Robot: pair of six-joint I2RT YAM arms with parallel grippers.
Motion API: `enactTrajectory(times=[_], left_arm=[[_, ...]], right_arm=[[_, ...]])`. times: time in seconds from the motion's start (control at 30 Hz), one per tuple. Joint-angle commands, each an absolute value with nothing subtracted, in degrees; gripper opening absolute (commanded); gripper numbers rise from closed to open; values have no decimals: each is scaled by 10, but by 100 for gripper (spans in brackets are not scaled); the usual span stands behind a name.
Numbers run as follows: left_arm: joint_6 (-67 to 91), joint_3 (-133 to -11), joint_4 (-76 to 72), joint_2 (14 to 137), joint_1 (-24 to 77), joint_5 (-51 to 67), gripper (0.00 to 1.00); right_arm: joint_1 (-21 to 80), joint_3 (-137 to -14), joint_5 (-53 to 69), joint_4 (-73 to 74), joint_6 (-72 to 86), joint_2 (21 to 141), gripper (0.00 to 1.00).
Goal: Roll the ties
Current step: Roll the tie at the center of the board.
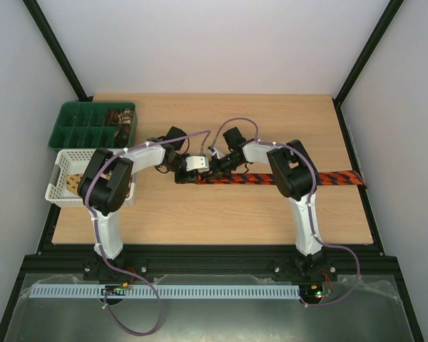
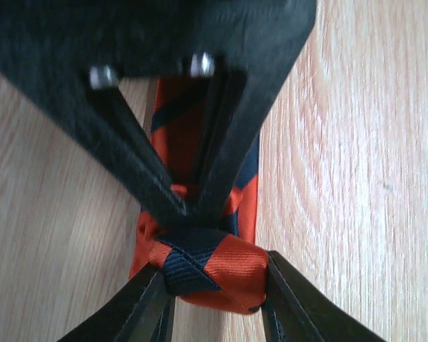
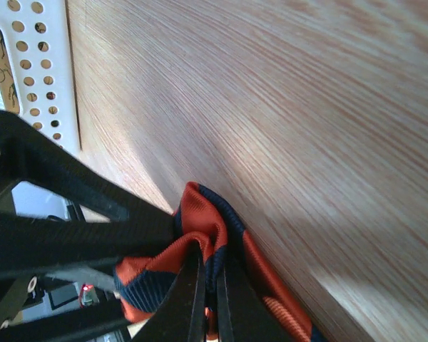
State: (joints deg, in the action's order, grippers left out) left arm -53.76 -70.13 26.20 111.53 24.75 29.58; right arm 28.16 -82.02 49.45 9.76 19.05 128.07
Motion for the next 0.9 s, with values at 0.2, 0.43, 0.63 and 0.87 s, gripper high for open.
enactTrajectory(times=[0.2,0.43,0.63,0.87], left_arm=[[-515,-744,245,1152,293,286,35],[-524,-734,268,1155,292,254,30],[-529,-708,270,1128,277,254,28],[-526,-711,272,1128,265,259,28]], right_arm=[[285,-818,478,136,183,1297,3],[279,-824,509,129,190,1281,15],[260,-823,521,148,185,1248,30],[252,-822,525,195,157,1249,30]])
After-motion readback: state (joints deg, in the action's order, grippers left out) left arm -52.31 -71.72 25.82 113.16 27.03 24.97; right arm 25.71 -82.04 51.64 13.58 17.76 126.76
